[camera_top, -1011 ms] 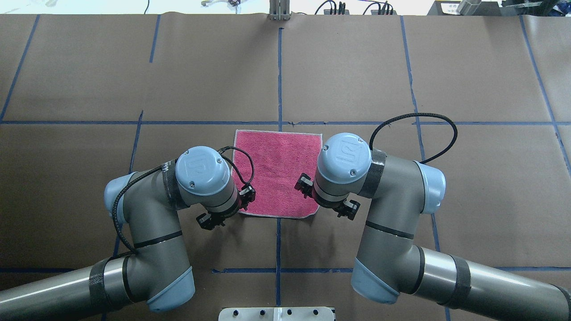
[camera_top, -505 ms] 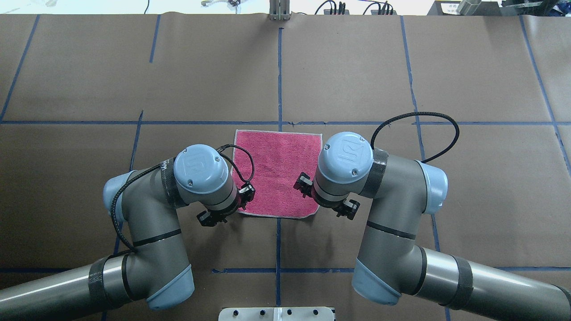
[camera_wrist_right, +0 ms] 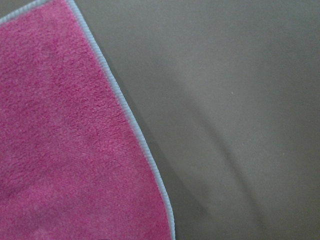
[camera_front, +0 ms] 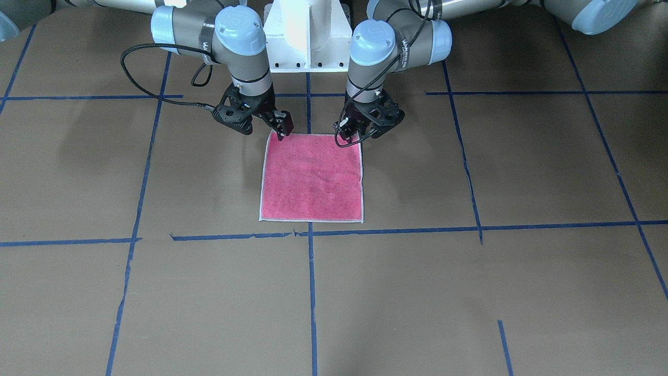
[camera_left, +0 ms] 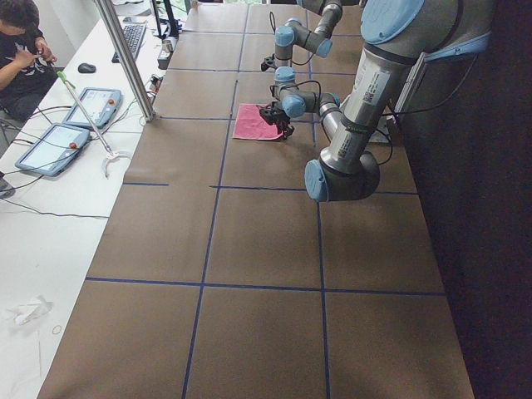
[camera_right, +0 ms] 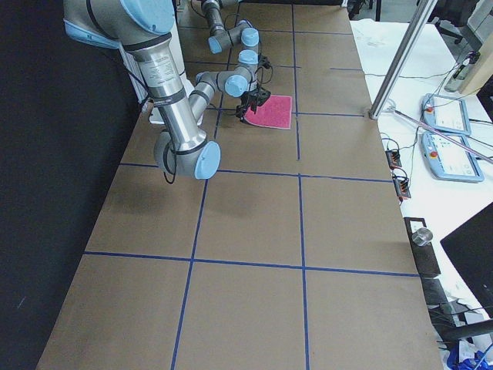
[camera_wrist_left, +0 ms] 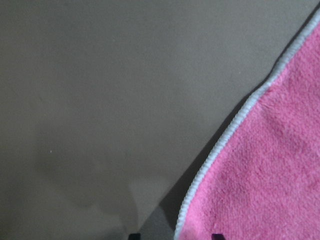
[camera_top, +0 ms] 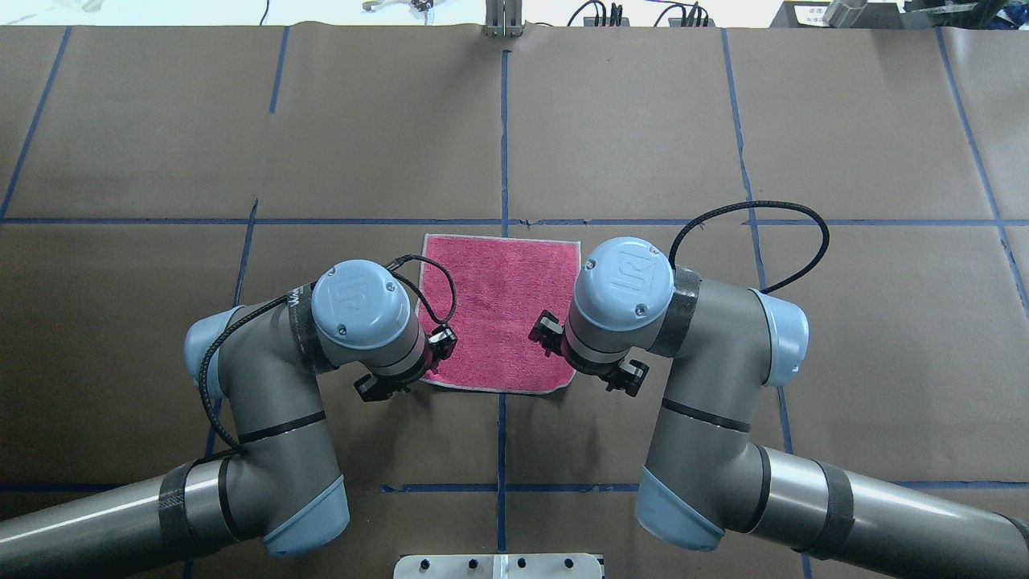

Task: Fold towel twice with both arms
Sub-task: 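Pinch the near towel corners with the left and right grippers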

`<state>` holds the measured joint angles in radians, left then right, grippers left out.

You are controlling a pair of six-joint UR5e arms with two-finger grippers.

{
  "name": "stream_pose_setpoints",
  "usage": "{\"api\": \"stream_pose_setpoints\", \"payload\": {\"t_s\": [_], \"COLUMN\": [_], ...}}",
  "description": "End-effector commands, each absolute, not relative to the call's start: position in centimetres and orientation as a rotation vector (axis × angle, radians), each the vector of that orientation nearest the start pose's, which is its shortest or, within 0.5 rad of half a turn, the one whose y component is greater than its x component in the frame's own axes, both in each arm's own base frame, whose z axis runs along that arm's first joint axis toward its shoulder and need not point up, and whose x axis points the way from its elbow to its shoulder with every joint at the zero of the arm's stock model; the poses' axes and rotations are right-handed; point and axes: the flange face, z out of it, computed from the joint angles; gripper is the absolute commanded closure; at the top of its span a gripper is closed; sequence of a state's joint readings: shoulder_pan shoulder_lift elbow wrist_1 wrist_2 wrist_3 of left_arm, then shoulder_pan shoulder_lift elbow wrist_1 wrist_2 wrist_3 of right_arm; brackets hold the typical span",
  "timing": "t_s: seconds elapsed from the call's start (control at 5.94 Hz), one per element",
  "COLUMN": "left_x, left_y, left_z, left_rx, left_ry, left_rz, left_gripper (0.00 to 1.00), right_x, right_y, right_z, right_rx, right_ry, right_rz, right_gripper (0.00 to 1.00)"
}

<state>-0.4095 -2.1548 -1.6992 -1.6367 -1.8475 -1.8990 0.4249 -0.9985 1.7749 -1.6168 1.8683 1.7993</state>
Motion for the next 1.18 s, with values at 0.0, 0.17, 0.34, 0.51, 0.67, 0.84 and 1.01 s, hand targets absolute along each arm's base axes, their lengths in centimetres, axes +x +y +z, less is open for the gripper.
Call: {"api": "stream_pose_setpoints", "payload": {"t_s": [0.0,0.17,0.34,0.51,0.67,0.84,1.01], "left_x": [57.2,57.2,57.1,57.0,56.9,56.8,56.7], "left_y": [-36.4,-36.4,-36.4,-36.3,-36.3,-36.3,-36.3], "left_z": [25.9,25.9,25.8,25.6,25.4,25.2,25.0], "left_rx": [-0.234,-0.233,-0.231,-0.231,-0.231,-0.23,-0.229], "left_ry": [0.795,0.795,0.799,0.804,0.808,0.812,0.815], "left_rz": [-0.589,-0.587,-0.587,-0.586,-0.585,-0.585,-0.583], "left_gripper": [0.67,0.77,0.86,0.93,0.97,0.98,0.98], "right_x": [-54.7,-54.7,-54.7,-54.7,-54.8,-55.2,-55.7], "right_y": [-36.2,-36.2,-36.2,-36.2,-36.1,-35.5,-34.9], "right_z": [25.0,24.9,24.9,24.9,25.5,26.3,26.6], "right_rx": [-0.213,-0.214,-0.214,-0.214,-0.215,-0.221,-0.224], "right_ry": [-0.757,-0.758,-0.757,-0.758,-0.748,-0.736,-0.727], "right_rz": [0.512,0.51,0.511,0.51,0.512,0.503,0.492], "right_gripper": [0.0,0.0,0.0,0.0,0.0,0.0,0.0]}}
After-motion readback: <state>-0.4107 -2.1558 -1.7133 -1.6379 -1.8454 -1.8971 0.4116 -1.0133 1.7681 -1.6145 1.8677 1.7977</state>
